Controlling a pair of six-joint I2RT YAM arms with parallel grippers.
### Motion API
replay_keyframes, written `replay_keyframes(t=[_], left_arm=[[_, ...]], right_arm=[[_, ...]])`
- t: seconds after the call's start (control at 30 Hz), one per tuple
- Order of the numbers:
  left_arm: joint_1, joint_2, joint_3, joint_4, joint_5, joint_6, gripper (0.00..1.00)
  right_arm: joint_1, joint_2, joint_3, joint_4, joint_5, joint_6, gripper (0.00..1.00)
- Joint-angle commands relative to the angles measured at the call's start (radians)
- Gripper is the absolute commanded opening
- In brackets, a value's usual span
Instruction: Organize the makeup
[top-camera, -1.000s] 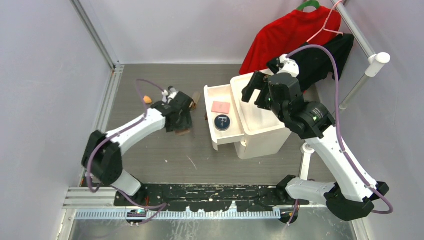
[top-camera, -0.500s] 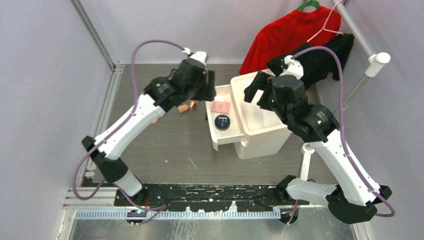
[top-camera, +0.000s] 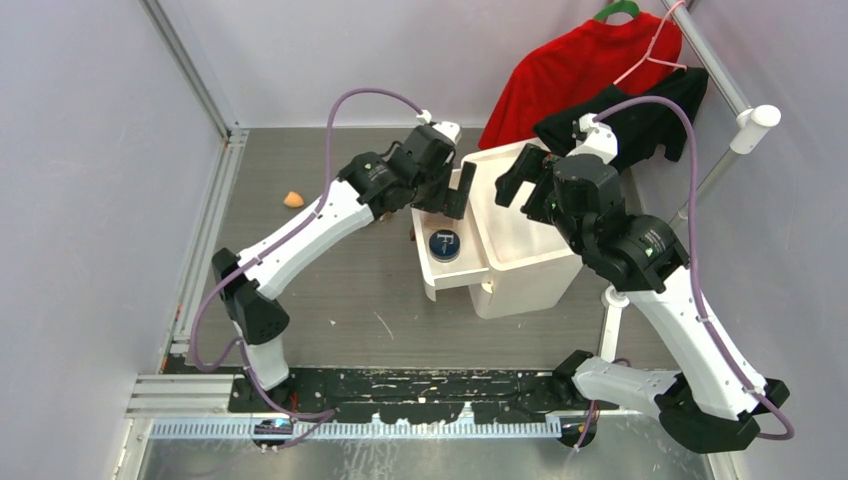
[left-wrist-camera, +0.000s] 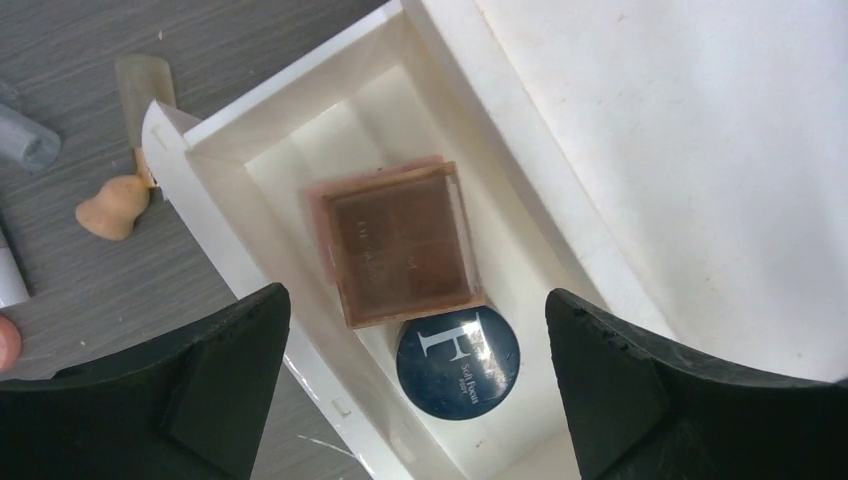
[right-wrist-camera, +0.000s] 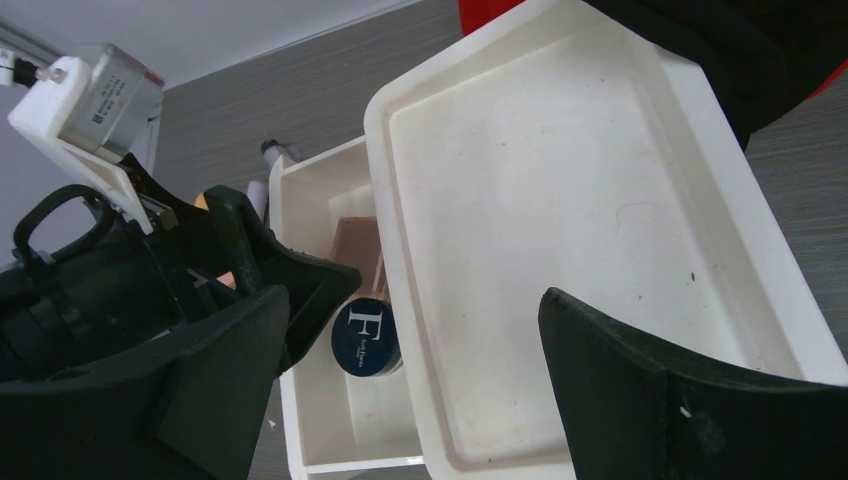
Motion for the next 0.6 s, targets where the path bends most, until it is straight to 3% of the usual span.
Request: replay_keyframes(t=[0.0,0.2,0.4,0.57], left_arm=[[0.002,-0.031,0.065,0.018,0.002,0.025,1.0],[0.043,-0.139,-0.001,-0.012,-0.132,0.038,0.99],[0.317,-0.256,-0.284,-0.049,-0.081,-0.062,0.99],[0.551,-0.314,-0.535,0.029,-0.024,-0.089,0.99]], right_arm=[[0.001,-0.014,0.011,0.007,0.023,0.006,1.0],[0.001,-0.015,-0.005,0.02,0.015,0.008,1.0],[0.001,-0.007,-0.009,0.035,0.005,0.003,1.0],[0.001,0.006,-0.002,0.032,-0.014,-0.007,1.0]])
